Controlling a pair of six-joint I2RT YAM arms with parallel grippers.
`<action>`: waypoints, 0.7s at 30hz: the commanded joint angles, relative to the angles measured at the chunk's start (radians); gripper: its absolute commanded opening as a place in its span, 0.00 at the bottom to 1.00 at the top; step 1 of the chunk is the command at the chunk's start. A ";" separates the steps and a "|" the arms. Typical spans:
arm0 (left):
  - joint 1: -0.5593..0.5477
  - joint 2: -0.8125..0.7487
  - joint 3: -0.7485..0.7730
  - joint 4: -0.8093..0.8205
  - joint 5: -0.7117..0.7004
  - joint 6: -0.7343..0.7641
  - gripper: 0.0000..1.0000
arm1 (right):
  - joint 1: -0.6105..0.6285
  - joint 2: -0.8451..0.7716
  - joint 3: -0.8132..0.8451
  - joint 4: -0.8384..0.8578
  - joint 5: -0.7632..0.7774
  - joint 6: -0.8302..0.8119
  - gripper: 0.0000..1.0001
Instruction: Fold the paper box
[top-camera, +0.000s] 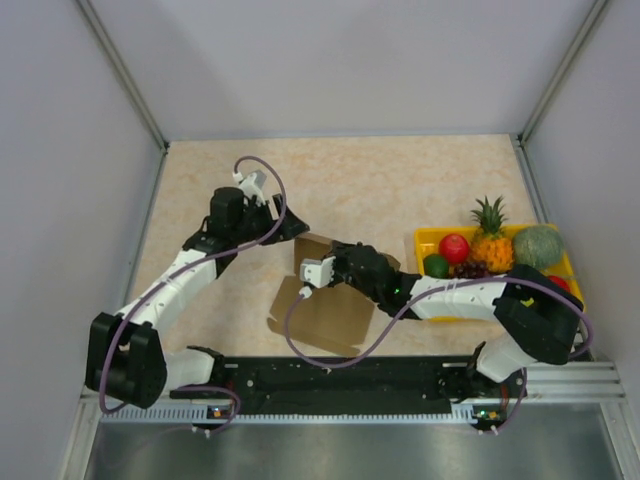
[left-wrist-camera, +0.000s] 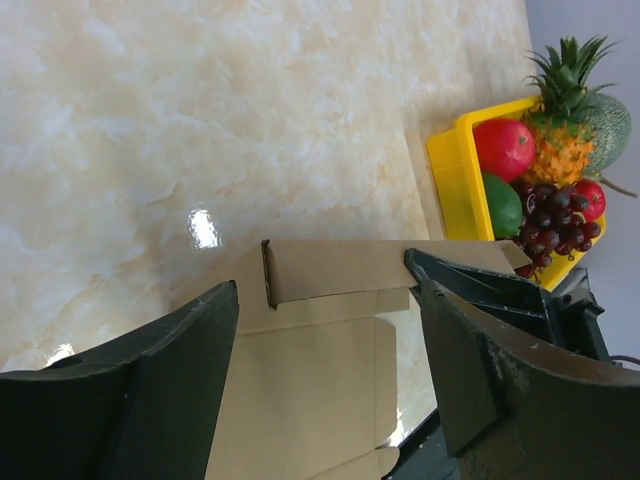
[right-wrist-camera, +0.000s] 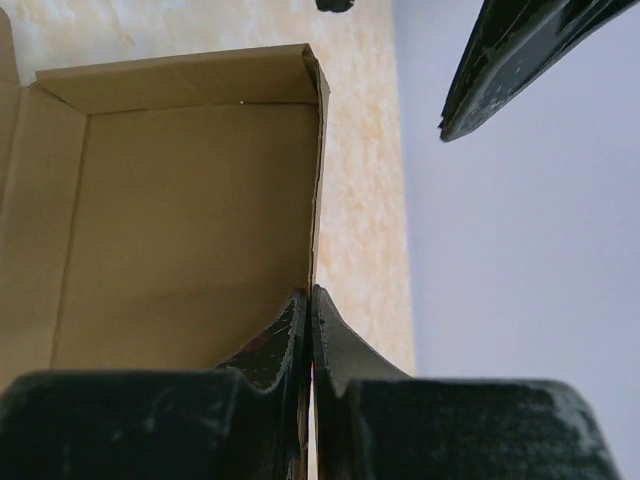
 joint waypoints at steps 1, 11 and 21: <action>-0.041 -0.006 -0.021 0.076 -0.031 0.065 0.78 | 0.030 0.012 -0.027 0.225 0.082 -0.145 0.00; -0.136 -0.012 -0.090 0.083 -0.230 0.125 0.61 | 0.081 0.014 -0.106 0.363 0.134 -0.149 0.01; -0.136 -0.029 -0.153 0.136 -0.266 0.108 0.35 | 0.087 -0.034 -0.081 0.247 0.208 0.086 0.32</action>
